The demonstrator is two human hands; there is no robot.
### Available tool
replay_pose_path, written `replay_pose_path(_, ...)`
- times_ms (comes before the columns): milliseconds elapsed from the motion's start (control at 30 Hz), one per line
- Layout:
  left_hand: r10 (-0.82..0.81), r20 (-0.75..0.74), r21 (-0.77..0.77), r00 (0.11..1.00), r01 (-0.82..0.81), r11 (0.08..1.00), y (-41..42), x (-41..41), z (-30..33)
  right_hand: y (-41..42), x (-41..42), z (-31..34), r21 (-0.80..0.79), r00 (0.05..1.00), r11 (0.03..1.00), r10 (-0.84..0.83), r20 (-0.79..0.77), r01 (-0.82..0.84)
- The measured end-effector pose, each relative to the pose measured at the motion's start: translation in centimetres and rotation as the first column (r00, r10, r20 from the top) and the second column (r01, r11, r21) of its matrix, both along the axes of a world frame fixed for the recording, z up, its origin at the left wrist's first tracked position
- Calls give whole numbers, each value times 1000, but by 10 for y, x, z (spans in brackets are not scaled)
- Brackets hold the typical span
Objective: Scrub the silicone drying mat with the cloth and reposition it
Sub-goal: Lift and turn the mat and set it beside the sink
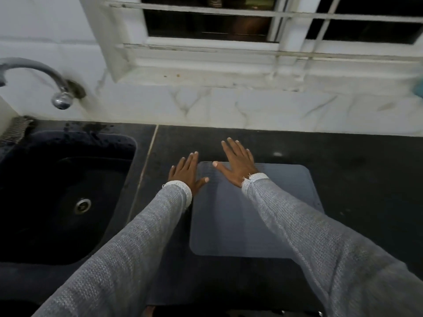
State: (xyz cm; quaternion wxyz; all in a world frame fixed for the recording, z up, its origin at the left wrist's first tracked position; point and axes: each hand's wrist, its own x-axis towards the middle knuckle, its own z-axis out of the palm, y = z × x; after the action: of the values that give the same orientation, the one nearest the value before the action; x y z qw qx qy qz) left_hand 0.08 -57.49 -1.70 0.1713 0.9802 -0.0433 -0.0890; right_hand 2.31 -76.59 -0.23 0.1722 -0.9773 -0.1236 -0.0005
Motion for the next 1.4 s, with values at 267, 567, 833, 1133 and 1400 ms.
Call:
replay_pose_path(267, -5, -113, 10, 994, 6, 1000, -46, -18, -33, -131, -47, -28, -2, 951, 955, -297, -82, 298)
replay_pose_path(567, -40, -117, -26, 992, 38, 999, -46, -34, -55, -191, -76, -51, -122, 842, 836, -540, -2, 535)
replay_pose_path(833, 396, -19, -98, 918, -396, 913, -27, -48, -44, -215, -90, -58, 6, 731, 732, -679, -70, 681)
replay_pose_path(1133, 490, -189, -158, 851, -519, 840, -24, -38, -38, -231, -81, -56, 131, 634, 629, -705, -318, 766)
replay_pose_path(1400, 530, -416, -268, 739, -657, 705, -10, -28, -41, -244, -77, -47, 299, 539, 450, -654, -532, 841)
